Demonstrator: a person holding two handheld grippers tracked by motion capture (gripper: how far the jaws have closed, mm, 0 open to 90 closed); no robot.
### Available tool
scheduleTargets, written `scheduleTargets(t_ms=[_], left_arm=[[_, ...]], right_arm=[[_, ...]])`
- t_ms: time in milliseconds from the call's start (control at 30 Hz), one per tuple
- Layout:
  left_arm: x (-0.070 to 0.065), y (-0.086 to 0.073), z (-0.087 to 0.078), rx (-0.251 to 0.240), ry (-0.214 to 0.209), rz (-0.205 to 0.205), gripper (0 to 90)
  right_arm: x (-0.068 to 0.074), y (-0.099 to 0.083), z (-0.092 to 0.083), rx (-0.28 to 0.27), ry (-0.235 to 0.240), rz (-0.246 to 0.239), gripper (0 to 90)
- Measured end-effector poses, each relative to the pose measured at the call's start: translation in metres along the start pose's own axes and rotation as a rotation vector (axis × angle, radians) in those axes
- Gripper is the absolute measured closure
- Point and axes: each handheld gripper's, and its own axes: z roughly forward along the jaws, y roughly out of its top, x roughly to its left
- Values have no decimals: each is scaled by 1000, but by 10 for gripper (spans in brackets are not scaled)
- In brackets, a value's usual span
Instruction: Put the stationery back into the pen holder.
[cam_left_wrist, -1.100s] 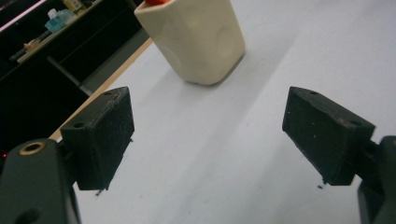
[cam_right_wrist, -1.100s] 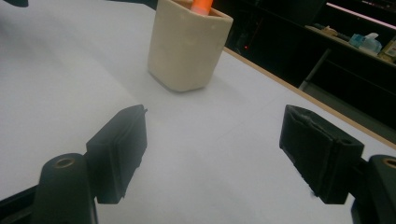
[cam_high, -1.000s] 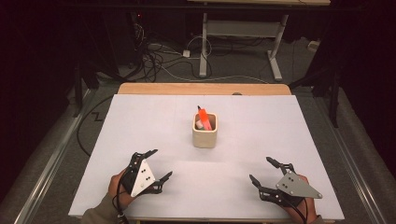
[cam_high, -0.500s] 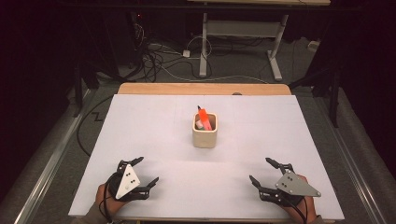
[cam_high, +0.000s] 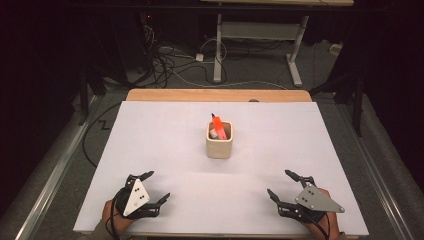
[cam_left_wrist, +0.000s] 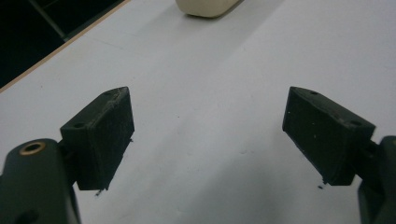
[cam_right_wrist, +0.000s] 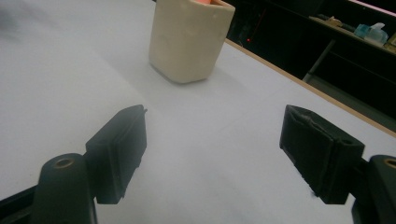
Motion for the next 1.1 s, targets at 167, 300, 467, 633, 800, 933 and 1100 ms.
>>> scheduleTargets(t_ms=[167, 300, 467, 633, 800, 933, 1100], left_arm=[[1, 0, -4, -16, 4, -4, 161], [0, 1, -1, -10, -3, 1, 161], [0, 2, 2, -1, -7, 8, 161], [1, 2, 3, -4, -11, -1, 161], [2, 3, 6, -5, -22, -1, 161], [1, 4, 8, -2, -30, 3, 161], [1, 8, 8, -20, -29, 11, 162]], right_arm=[[3, 0, 1, 4, 23, -5, 231], [4, -1, 0, 6, 26, -7, 229], [1, -1, -1, 3, 21, 1, 230], [1, -2, 0, 7, 29, -4, 229], [-1, -3, -1, 7, 26, 2, 230], [-2, -4, -2, 7, 22, 7, 236], [-6, -5, -6, 0, 16, 36, 233]])
